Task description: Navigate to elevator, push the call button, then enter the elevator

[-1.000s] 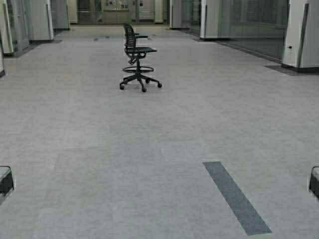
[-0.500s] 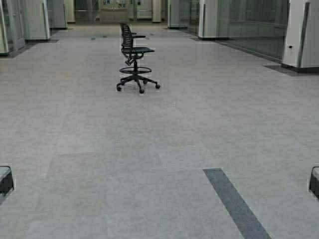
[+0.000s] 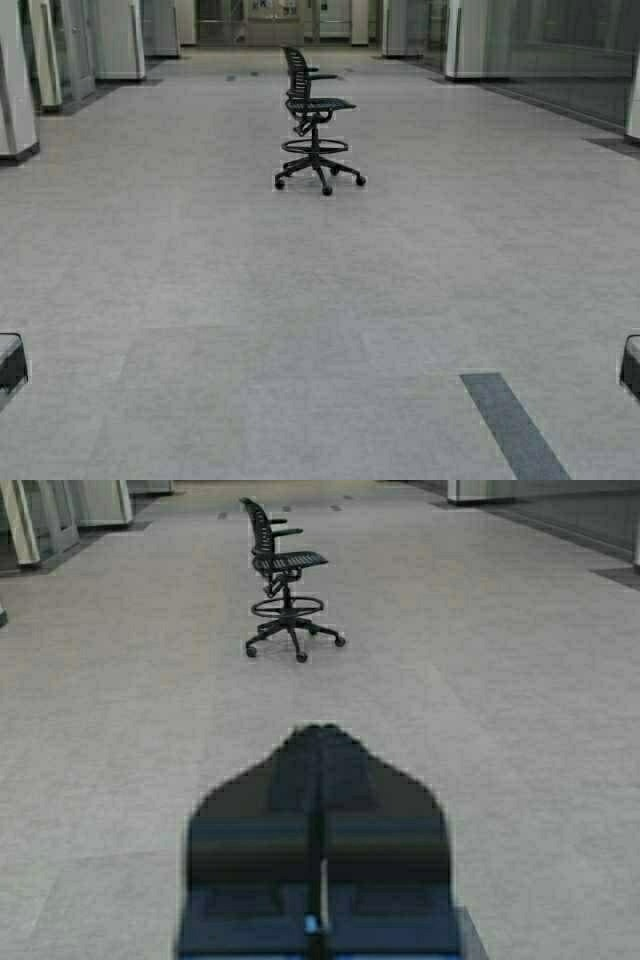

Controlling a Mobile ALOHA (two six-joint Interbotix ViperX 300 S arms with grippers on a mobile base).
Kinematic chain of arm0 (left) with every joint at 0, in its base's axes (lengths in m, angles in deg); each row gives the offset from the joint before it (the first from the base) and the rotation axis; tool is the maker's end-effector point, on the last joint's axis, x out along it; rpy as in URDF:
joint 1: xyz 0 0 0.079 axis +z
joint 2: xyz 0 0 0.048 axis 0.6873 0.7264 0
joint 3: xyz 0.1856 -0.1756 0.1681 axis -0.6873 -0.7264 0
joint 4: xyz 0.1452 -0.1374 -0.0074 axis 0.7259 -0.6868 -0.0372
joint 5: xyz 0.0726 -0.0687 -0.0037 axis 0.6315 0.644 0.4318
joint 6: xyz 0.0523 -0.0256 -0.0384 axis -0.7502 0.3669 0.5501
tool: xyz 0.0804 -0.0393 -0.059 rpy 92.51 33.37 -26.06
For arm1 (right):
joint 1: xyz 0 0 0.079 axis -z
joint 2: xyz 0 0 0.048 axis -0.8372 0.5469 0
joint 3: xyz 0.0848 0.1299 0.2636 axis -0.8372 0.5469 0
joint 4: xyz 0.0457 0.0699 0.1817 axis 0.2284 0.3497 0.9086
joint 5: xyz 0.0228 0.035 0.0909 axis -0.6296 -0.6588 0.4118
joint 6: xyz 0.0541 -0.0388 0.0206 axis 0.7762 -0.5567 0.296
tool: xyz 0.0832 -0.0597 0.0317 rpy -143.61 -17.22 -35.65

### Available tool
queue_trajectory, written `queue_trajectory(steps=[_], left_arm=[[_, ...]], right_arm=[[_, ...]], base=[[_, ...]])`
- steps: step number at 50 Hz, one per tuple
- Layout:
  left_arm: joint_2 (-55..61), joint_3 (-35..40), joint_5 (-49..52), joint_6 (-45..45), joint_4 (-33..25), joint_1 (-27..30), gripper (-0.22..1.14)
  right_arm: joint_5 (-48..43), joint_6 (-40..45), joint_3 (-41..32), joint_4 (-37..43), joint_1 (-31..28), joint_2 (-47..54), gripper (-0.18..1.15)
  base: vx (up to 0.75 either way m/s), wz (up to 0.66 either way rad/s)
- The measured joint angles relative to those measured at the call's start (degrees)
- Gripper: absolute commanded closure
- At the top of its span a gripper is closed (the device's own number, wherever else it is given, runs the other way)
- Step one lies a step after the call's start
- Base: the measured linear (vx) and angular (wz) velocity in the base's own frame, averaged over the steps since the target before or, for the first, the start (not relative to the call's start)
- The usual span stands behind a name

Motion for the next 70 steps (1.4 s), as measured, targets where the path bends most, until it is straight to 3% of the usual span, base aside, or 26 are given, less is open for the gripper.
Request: queue_trajectory(steps=[16,49,60,70], left_arm=[[-1.3,-2.2,-5.9,-1.0,0.2,0.0,0.89],[0.9,-3.1,-6.2,-2.1,0.1,-0.1,0.89],[2.0,-3.0,-6.2,-2.0,0.0,0.1,0.89],[0.9,-2.9,-6.2,-2.8,0.2,0.2,0.89]], right_arm=[[0.0,3.1,0.0,0.0,0.0,-0.1,0.92],[-1.7,3.8,0.1,-1.2,0.0,3.3,0.92],[-1.8,5.8,-5.0,-1.6,-1.6,5.7,0.92],[-2.0,5.9,-10.1,-1.7,-1.6,14.6,0.92]], base=[[0.52,0.10],[0.57,0.21],[0.60,0.49],[0.59,0.25]])
